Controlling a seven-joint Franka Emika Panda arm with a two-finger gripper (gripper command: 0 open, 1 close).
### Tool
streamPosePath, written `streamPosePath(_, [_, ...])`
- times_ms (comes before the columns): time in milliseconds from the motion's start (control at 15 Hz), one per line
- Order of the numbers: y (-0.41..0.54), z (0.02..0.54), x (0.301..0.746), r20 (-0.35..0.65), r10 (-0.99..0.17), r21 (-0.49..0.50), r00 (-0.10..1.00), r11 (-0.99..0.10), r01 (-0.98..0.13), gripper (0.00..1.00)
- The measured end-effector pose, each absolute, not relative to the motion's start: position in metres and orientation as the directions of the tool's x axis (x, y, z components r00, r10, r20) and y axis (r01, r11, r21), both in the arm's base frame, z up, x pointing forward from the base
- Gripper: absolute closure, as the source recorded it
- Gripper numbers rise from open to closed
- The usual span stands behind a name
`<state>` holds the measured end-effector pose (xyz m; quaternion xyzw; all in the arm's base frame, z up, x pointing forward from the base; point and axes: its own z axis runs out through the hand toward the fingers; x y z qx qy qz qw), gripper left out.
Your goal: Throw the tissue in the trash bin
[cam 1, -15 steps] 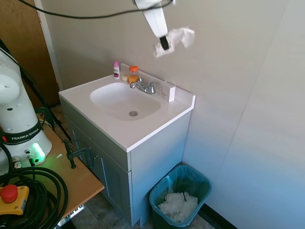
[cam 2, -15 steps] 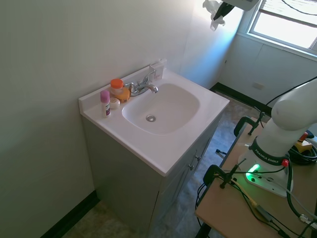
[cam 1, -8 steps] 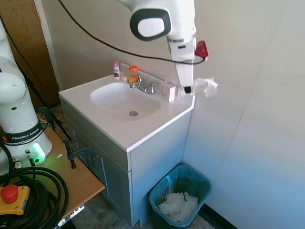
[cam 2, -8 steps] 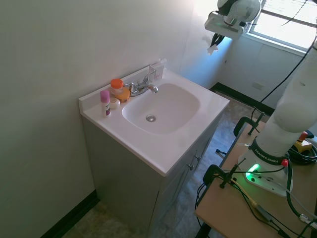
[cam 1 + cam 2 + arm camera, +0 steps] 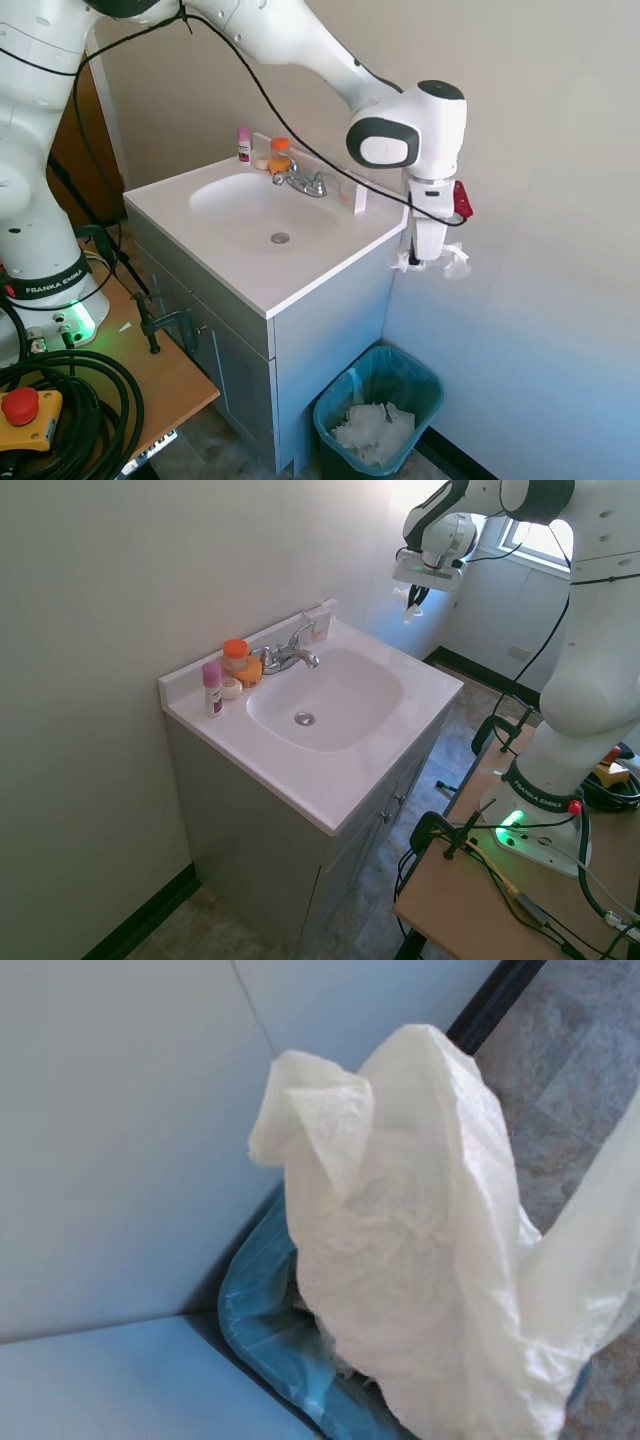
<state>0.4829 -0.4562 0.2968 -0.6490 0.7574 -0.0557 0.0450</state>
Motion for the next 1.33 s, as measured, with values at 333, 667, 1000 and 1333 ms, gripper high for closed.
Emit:
streamPosePath(333, [-0.443,0.294,0.495,-0.014,-0.992,-0.142,-0.122,0.123,-0.982,0.00])
streamPosePath(667, [-0.438,0.296,0.499,-0.018,-0.995,-0.142,-0.100,0.102,-0.985,0.00])
streamPosePath(1000, [-0.433,0.312,0.502,-0.022,-0.997,-0.157,-0.069,0.071,-0.985,0.00])
streamPosePath(1333, [-0.419,0.363,0.492,-0.009,-1.000,-0.225,-0.018,0.019,-0.974,0.00])
